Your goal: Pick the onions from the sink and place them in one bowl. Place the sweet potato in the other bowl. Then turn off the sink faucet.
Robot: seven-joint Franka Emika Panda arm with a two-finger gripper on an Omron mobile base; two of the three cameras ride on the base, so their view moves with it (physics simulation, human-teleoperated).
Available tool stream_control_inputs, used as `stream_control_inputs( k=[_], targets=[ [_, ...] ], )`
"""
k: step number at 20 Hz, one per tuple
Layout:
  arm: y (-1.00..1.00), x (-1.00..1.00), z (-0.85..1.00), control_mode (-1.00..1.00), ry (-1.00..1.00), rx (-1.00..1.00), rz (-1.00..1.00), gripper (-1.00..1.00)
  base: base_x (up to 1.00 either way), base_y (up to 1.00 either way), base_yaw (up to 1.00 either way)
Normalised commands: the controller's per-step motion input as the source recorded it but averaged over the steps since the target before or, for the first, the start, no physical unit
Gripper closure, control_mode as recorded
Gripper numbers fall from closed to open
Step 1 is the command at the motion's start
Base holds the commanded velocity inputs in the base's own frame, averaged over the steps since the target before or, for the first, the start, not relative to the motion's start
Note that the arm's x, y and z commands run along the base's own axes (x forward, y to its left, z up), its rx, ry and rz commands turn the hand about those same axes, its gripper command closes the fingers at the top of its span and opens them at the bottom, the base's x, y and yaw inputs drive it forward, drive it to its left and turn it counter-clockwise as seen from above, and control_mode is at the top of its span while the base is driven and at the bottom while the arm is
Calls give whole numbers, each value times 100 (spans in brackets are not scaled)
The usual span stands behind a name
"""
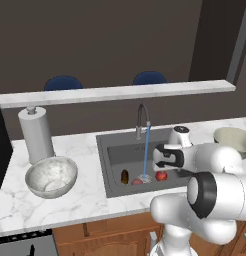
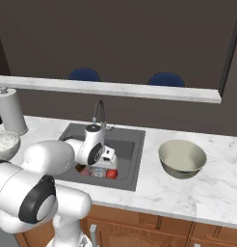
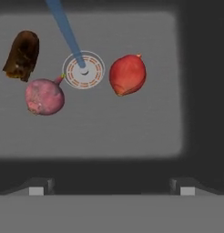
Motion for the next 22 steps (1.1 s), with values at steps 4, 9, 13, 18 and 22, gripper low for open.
stream_control_inputs(
  k=[4, 9, 13, 18, 22],
  targets=[
    [-7, 5, -18, -100, 0, 0, 0, -100, 0, 0, 0],
    [-1, 10, -20, -100, 0, 0, 0, -100, 0, 0, 0],
    [0, 14, -18, -100, 0, 0, 0, -100, 0, 0, 0],
    [-1, 14, -15, -100, 0, 0, 0, -100, 0, 0, 0],
    [-7, 19, -11, -100, 0, 0, 0, -100, 0, 0, 0]
  ],
)
